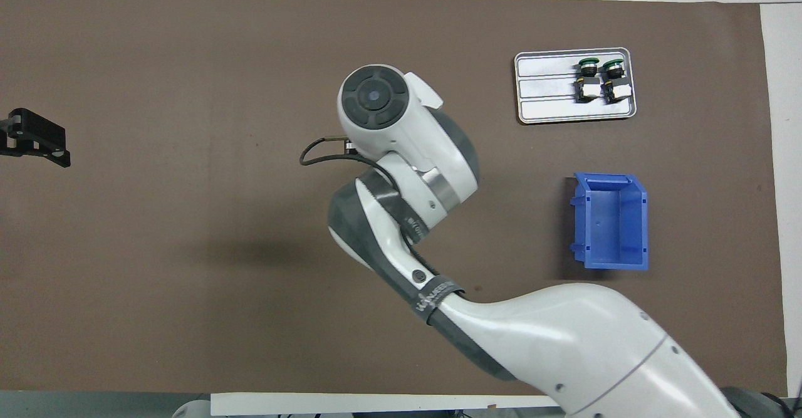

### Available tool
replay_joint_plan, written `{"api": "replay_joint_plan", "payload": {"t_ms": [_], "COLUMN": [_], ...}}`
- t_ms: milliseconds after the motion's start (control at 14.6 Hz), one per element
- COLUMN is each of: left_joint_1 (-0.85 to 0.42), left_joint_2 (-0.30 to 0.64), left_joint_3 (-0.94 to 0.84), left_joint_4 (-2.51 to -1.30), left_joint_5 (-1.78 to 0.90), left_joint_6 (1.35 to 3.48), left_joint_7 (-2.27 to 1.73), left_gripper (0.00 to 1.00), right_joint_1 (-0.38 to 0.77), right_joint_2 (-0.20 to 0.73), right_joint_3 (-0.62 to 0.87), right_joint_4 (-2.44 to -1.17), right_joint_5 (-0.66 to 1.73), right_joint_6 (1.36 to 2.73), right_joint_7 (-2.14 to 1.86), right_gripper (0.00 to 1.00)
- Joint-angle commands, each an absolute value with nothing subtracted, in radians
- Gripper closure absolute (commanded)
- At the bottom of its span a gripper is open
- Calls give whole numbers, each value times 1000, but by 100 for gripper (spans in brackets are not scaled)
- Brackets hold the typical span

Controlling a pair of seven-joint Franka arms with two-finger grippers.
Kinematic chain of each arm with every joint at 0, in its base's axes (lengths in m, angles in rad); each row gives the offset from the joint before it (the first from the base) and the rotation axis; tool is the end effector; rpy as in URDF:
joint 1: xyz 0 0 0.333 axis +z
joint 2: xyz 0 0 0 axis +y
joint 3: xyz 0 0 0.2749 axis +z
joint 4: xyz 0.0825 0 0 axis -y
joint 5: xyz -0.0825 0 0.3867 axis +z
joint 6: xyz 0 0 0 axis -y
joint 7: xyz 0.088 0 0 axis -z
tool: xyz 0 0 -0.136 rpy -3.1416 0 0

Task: Place and press button with both arms
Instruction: 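Carry the green button with the right gripper to the blue bin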

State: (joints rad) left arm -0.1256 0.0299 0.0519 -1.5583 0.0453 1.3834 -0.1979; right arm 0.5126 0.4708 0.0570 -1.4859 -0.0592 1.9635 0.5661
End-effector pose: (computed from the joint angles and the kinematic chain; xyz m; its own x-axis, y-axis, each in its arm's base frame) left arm 0.5363 -0.0331 0.5302 0.9726 0.1337 -0.1900 0.1192 -0.9892 -0.0858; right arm 0.5749 0.3566 0.3365 0.9996 0.0199 0.0218 0.0194 -0.9996 0.0205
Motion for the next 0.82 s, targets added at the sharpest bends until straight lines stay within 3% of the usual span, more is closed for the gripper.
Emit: {"api": "replay_joint_plan", "payload": {"t_ms": [0,342,547,752], "left_joint_1": [-124,-121,-120,-123], "left_joint_2": [6,6,5,5], "left_joint_3": [57,55,55,55], "left_joint_4": [-1582,-1580,-1582,-1582], "left_joint_5": [38,34,15,15], "left_joint_6": [1379,1382,1378,1373], "left_joint_7": [-222,-236,-229,-222], "left_gripper": [0,0,0,0], "right_joint_1": [327,51,-53,-81], "right_joint_2": [208,-7,-38,-66], "right_joint_3": [75,74,72,71], "right_joint_4": [-1793,-2014,-2091,-2158], "right_joint_5": [-45,39,72,72], "right_joint_6": [2005,1994,2000,2013], "right_joint_7": [329,-81,-201,-206], "right_gripper": [100,100,100,100]}}
